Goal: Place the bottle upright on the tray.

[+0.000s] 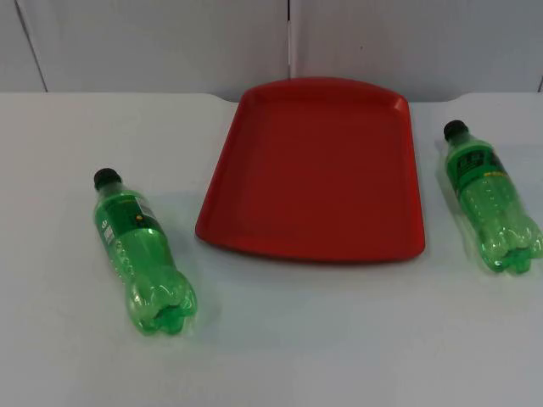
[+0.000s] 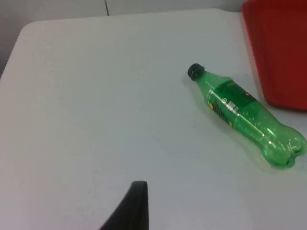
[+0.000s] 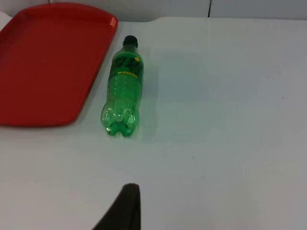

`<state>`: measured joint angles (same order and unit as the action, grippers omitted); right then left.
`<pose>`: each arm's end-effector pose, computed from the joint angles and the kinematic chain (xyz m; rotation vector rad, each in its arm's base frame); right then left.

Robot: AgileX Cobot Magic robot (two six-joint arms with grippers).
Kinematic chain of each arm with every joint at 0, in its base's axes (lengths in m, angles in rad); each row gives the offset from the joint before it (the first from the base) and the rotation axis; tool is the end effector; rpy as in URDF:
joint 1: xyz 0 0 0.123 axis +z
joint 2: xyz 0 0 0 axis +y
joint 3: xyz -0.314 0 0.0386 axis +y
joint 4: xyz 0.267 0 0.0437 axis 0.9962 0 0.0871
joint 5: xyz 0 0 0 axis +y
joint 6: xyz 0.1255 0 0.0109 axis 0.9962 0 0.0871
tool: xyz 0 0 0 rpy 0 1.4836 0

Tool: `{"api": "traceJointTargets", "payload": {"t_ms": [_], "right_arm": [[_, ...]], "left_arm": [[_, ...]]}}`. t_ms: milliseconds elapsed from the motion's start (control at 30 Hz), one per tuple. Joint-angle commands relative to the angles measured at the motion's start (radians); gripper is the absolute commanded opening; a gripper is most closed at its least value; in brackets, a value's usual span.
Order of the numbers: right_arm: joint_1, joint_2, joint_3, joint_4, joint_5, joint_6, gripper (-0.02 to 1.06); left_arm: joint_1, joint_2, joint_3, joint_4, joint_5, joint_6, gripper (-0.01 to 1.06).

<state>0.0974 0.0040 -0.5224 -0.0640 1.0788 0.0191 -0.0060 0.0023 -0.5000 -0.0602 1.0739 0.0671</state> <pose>0.0090 -0.0063 0.2758 -0.0756 2.0409 -0.0037 0.0109 -0.0067 0.2691 0.0784 2.0570 -0.0344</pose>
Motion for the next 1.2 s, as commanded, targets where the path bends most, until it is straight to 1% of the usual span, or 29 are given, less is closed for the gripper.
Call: {"api": "traceJointTargets", "payload": {"t_ms": [0, 267, 467, 633, 800, 833, 1000, 1033, 1167], "right_arm": [[-0.006, -0.004, 0.006, -0.002, -0.003, -0.009, 1.05], [-0.006, -0.004, 0.006, -0.002, -0.003, -0.009, 1.05], [-0.006, -0.004, 0.006, -0.002, -0.003, -0.009, 1.05], [-0.006, -0.004, 0.006, -0.002, -0.003, -0.009, 1.05], [-0.006, -0.004, 0.006, -0.002, -0.003, -0.009, 1.05], [-0.006, -0.004, 0.006, -0.002, -0.003, -0.009, 1.05], [-0.006, -0.004, 0.006, -0.002, -0.003, -0.009, 1.05], [-0.006, -0.004, 0.006, -0.002, -0.003, -0.009, 1.05], [-0.006, -0.004, 0.006, -0.002, -0.003, -0.009, 1.05]], "left_arm": [[0.004, -0.002, -0.009, -0.010, -0.016, -0.016, 1.05], [0.004, 0.020, -0.049, -0.010, -0.037, -0.030, 1.05], [0.004, 0.118, -0.072, -0.010, -0.050, -0.040, 1.05], [0.004, 0.208, -0.085, -0.032, -0.088, -0.041, 1.05], [0.004, 0.311, -0.094, -0.047, -0.154, -0.041, 1.05], [0.004, 0.311, -0.094, -0.047, -0.154, -0.041, 1.05], [0.004, 0.414, -0.094, -0.094, -0.231, -0.041, 1.05], [0.004, 0.414, -0.094, -0.094, -0.231, -0.041, 1.05], [0.004, 0.511, -0.094, -0.124, -0.297, -0.039, 1.05]]}}
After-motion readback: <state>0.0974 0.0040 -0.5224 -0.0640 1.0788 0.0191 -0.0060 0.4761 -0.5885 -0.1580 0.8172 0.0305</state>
